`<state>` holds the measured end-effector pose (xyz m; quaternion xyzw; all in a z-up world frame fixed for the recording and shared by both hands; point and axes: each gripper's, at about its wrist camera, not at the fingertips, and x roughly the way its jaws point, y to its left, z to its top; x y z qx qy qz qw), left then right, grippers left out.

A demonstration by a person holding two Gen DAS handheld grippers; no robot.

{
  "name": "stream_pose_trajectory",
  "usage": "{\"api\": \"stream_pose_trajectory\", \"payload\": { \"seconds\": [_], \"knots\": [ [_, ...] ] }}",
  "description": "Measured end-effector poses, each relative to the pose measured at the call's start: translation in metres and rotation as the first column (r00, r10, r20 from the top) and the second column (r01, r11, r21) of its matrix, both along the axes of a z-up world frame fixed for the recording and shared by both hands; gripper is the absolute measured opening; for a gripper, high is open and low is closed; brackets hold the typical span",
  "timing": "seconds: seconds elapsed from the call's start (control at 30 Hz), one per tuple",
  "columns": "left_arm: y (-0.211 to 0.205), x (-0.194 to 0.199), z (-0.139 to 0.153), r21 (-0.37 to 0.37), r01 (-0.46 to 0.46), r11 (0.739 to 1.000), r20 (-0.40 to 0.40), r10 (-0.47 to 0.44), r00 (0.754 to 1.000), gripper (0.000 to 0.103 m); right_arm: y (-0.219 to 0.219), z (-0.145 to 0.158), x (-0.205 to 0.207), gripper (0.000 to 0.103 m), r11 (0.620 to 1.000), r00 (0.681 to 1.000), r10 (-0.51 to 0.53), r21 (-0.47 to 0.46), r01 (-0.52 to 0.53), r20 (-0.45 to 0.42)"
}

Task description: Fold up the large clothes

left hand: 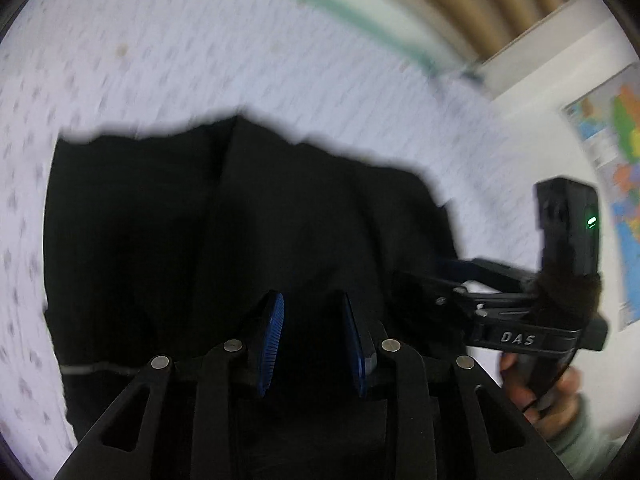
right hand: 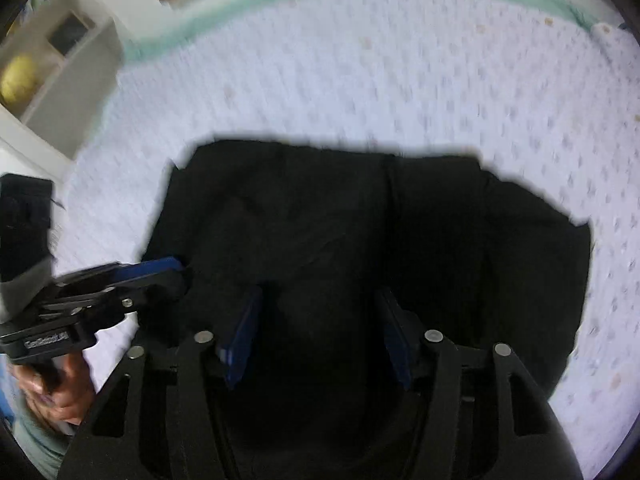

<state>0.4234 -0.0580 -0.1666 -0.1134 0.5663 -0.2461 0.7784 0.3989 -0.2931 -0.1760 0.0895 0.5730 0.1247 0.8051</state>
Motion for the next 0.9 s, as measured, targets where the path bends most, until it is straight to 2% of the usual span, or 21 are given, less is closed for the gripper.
{"api": "stream_pose_trajectory", "payload": {
  "seconds": [0.03,0.1,0.2,0.27,0.37,0.5,0.57,0.63,0.7,0.77,0.8,0.9],
  "knots": [
    [0.0,-0.001,-0.014,0.029,-0.008,1.0,-0.021,0.008,1.0,0.03,0.004,-0.016,0.001,0.062,1.0,1.0,0.001,-0.027,-0.002,-0.026],
    [0.004,0.0,-0.042,0.016,-0.039,0.999,-0.06,0.04,0.997,0.029,0.01,-0.044,-0.003,0.062,0.997,0.999,0.0,-0.073,-0.003,-0.053],
    [0.005,0.004,-0.048,0.012,-0.069,0.998,-0.073,0.07,0.995,0.029,0.024,-0.057,-0.006,0.063,0.986,1.0,-0.002,-0.164,-0.001,-0.018],
    [0.001,-0.001,-0.041,0.038,-0.046,0.998,-0.052,0.048,0.998,0.029,0.026,-0.056,-0.004,0.063,0.984,1.0,-0.005,-0.178,0.002,-0.021],
    [0.002,-0.017,-0.017,0.054,-0.012,0.998,0.008,0.012,1.0,0.029,0.022,-0.04,-0.008,0.064,0.992,1.0,0.003,-0.13,-0.006,-0.019],
    [0.016,-0.053,0.018,-0.01,0.008,1.0,0.084,-0.007,0.996,0.03,0.02,0.003,-0.034,0.064,0.998,0.997,0.015,-0.061,-0.01,0.078],
    [0.021,-0.065,0.019,-0.037,0.013,0.999,0.08,-0.01,0.997,0.03,0.025,0.014,-0.047,0.066,0.998,0.993,0.019,-0.055,-0.013,0.113],
    [0.024,-0.066,0.005,-0.023,0.002,1.0,0.039,-0.001,0.999,0.031,0.029,0.001,-0.054,0.068,0.997,0.996,0.016,-0.075,-0.009,0.085],
    [0.025,-0.064,-0.026,0.0,-0.033,0.999,-0.034,0.033,0.999,0.031,0.034,-0.03,-0.051,0.068,0.994,1.0,0.005,-0.107,-0.004,0.008],
    [0.03,-0.059,-0.054,-0.042,-0.056,0.998,-0.072,0.053,0.996,0.03,0.037,-0.059,-0.044,0.068,0.989,0.999,-0.004,-0.145,-0.004,-0.054],
    [0.031,-0.059,-0.06,-0.045,-0.066,0.997,-0.063,0.063,0.996,0.027,0.039,-0.07,-0.04,0.068,0.987,0.997,-0.015,-0.161,0.002,-0.075],
    [0.03,-0.064,-0.054,-0.024,-0.076,0.997,-0.049,0.075,0.996,0.026,0.05,-0.075,-0.031,0.069,0.977,0.996,-0.03,-0.214,0.011,-0.087]
  ]
}}
